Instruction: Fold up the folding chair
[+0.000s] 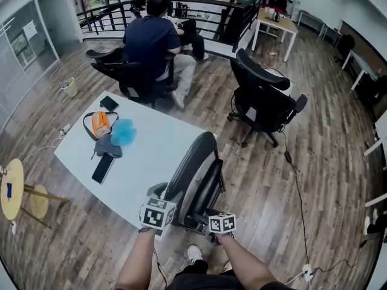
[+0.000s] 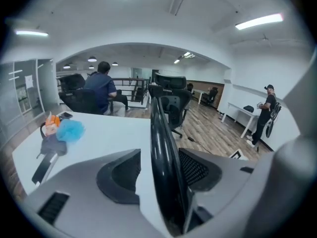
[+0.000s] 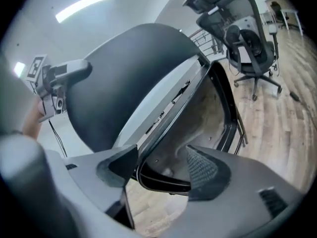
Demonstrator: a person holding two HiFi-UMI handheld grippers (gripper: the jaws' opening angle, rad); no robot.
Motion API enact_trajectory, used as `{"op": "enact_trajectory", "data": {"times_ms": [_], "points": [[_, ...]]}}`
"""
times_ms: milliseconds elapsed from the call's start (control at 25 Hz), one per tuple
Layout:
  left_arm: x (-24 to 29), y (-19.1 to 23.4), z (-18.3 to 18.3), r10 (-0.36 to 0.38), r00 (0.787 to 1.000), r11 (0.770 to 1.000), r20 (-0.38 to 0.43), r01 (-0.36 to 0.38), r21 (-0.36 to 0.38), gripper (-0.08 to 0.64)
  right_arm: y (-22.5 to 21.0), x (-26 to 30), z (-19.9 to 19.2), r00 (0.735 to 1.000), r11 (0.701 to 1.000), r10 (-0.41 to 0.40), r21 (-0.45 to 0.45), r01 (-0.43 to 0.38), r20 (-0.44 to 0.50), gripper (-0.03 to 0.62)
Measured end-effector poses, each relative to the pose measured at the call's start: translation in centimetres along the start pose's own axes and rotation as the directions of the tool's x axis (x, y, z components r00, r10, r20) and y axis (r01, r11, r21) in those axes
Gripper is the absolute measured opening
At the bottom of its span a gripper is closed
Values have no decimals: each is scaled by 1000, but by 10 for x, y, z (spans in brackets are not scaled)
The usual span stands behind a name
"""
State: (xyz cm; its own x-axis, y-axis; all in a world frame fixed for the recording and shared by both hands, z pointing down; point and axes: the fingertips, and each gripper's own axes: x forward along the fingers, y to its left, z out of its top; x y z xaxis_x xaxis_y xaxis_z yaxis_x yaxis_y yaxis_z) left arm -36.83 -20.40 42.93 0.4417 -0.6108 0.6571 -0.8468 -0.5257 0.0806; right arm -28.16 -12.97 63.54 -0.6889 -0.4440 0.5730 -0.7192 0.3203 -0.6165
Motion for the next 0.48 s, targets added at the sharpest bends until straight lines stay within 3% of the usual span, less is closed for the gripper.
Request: {"op": "enact_trajectory", "data": {"times_ms": [120,280,400,440,480], "points": [[-45,0,8,121,987,992,106,-125,33,237,5,-48,7,996,997,-10,-71,16,84,291],[-95,-37,33,234,933,957,272,-270,104,236,11,-131,21,974,981,-15,-186,58,227,291],[-108,-109,46,162,915,970,369,-216,108,235,15,-205,19,951,960,-25,-258,109,308,290],[-112,-133,49,133,899,979,418,-184,86,216,18,-226,17,943,951,-28,-283,127,331,290],[-117,-155,52,109,873,986,476,-156,61,147,22,-247,17,932,939,-34,-309,153,361,290]]}}
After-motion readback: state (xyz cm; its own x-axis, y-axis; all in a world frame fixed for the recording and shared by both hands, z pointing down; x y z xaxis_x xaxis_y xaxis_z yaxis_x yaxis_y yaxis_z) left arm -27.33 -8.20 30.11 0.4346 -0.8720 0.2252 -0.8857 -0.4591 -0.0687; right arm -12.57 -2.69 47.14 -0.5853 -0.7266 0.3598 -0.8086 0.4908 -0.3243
